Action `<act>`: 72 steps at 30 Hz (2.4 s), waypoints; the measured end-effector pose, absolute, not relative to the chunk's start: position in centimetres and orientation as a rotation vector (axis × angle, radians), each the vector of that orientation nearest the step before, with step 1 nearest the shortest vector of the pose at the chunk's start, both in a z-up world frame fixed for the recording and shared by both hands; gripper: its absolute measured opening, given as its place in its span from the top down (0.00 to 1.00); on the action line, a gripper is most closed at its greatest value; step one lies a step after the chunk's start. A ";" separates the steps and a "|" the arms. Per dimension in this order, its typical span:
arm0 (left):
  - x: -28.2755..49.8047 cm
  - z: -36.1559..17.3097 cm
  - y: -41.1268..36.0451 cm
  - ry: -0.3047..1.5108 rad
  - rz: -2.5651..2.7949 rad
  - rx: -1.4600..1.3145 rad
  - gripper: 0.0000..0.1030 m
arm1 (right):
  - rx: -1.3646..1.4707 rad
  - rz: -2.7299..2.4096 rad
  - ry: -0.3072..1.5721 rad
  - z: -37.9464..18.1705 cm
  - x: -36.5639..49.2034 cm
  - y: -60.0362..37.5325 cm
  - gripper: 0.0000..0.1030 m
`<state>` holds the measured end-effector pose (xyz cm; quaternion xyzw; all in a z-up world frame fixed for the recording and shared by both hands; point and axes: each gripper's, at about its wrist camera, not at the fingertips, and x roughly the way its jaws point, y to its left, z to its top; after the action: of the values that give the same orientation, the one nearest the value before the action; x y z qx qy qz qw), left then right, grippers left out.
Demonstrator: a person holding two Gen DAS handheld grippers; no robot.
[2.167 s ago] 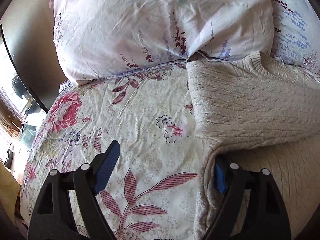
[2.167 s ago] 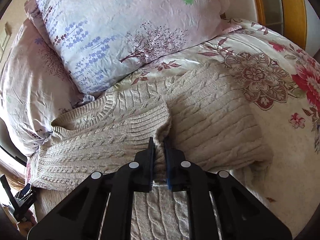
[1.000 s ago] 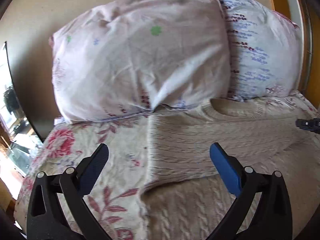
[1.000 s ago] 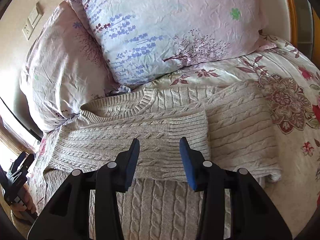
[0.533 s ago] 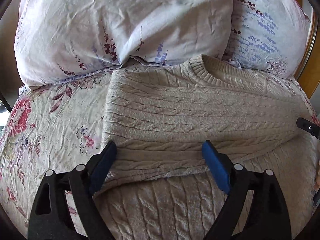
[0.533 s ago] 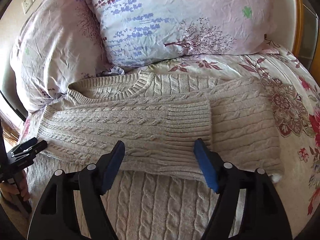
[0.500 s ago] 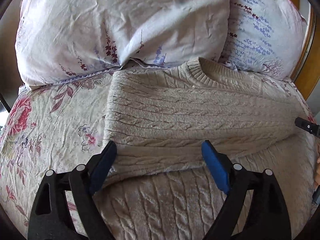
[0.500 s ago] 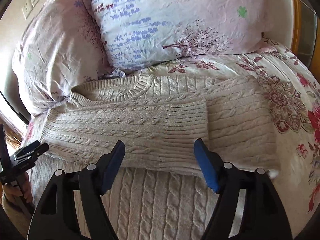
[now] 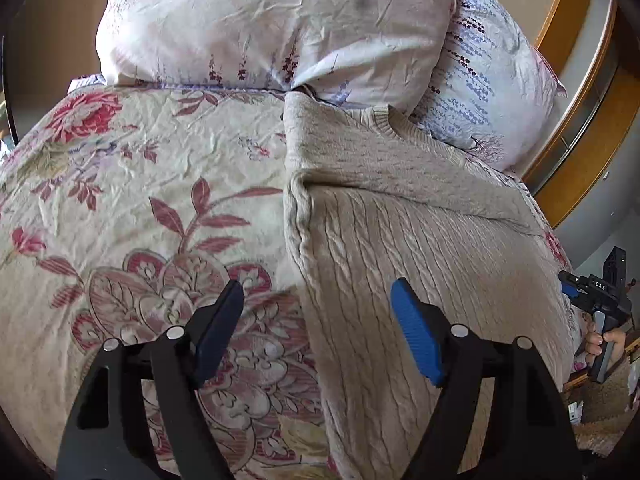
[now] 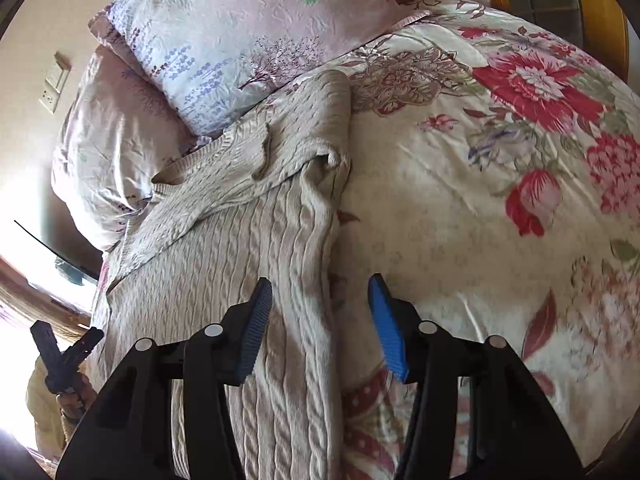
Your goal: Fold small clothes
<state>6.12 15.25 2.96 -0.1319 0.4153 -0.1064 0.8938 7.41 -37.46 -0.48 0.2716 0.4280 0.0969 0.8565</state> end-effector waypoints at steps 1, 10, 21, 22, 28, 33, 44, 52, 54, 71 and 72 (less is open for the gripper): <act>5.7 2.5 15.2 0.873 -0.238 -0.292 0.32 | 0.601 0.243 0.914 -0.8 6.7 -37.4 0.58; 0.4 1.5 14.4 0.864 -0.376 -0.390 0.51 | 0.759 0.525 0.919 -3.4 -0.6 -36.2 0.87; -4.2 0.4 13.5 0.896 -0.463 -0.521 0.67 | 0.772 0.659 0.911 -4.5 -2.4 -34.4 0.89; -4.2 0.4 13.3 0.901 -0.462 -0.517 0.70 | 0.767 0.664 0.912 -4.6 -2.5 -34.3 0.89; -2.8 0.9 12.6 0.918 -0.426 -0.463 0.92 | 0.699 0.660 0.849 -3.5 -2.8 -34.0 0.93; -1.2 3.0 12.9 0.835 -0.387 -0.420 0.93 | 0.627 0.643 0.689 -0.6 -2.6 -34.0 0.93; 7.0 8.8 13.1 0.610 -0.245 -0.354 0.93 | 0.370 0.412 0.416 6.4 3.2 -32.6 0.93; 15.5 9.5 12.3 0.581 -0.162 -0.324 0.93 | 0.253 0.281 0.343 9.7 9.9 -30.7 0.94; 17.8 9.2 12.5 0.582 -0.142 -0.362 0.93 | 0.266 0.252 0.343 10.0 12.0 -30.6 0.94; 28.8 2.3 12.8 0.750 -0.035 -0.554 0.93 | 0.664 0.054 0.576 1.9 24.6 -32.6 0.93; 29.0 2.1 12.7 0.764 -0.034 -0.546 0.93 | 0.691 0.057 0.595 1.4 24.9 -32.9 0.93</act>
<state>29.03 12.69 2.08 -0.2630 0.3681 -0.0163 0.8917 24.87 -32.89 1.41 0.3336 0.2873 0.0275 0.8975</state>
